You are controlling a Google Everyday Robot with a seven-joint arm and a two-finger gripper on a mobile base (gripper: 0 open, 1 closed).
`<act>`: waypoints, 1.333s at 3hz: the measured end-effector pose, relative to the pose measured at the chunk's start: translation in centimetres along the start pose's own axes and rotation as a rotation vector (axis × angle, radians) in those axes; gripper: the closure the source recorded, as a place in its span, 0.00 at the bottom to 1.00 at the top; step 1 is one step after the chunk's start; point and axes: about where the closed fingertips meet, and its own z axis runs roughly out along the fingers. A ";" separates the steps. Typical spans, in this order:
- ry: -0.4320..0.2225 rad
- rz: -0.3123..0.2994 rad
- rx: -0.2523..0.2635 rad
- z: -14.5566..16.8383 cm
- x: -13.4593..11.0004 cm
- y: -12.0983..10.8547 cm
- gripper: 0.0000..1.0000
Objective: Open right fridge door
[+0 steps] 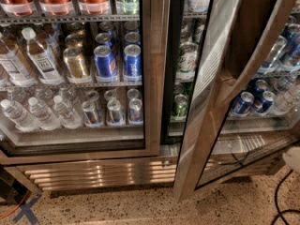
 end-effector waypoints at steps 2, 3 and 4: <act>0.000 0.000 0.000 0.0 0.0 0.0 0.00; 0.047 0.051 0.027 0.0 2.3 0.4 0.16; 0.079 0.127 0.063 0.7 5.3 -1.2 0.39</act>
Offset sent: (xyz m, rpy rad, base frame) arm -0.0192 -0.0337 -0.0909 -0.0171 0.1731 -0.0961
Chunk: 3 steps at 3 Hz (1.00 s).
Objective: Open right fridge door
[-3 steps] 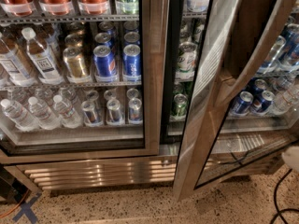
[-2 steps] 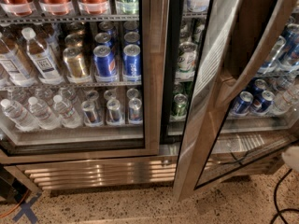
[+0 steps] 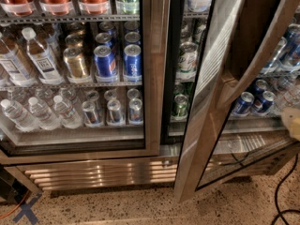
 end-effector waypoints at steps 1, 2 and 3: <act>0.037 0.015 0.006 1.0 1.5 -1.5 0.35; 0.040 -0.006 0.011 0.9 0.6 -1.1 0.12; 0.017 -0.028 0.038 1.4 -0.5 -1.1 0.00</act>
Offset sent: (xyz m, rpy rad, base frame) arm 0.0136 -0.0122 -0.0110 -0.0097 0.0280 -0.0210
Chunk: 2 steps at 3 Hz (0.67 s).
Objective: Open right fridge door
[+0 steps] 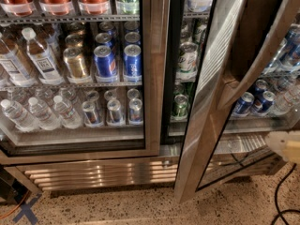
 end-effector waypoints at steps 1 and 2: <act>-0.059 0.009 0.049 1.1 -1.4 -1.7 0.00; -0.098 0.039 0.088 1.8 -1.8 -3.5 0.00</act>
Offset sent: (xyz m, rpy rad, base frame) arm 0.0606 -0.0364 0.0100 0.1666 -0.1115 -0.1072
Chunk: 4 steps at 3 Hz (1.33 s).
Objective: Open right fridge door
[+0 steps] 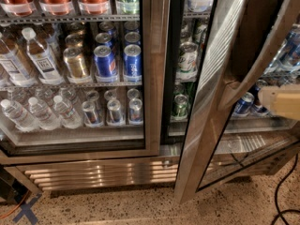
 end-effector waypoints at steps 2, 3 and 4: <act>-0.045 0.057 0.034 2.7 -0.6 -3.0 0.10; -0.061 0.080 -0.001 4.4 -1.2 -2.9 0.29; -0.061 0.080 -0.001 4.4 -1.2 -2.8 0.52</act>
Offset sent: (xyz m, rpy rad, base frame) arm 0.0662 -0.0293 -0.0034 0.1361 -0.0102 -0.0492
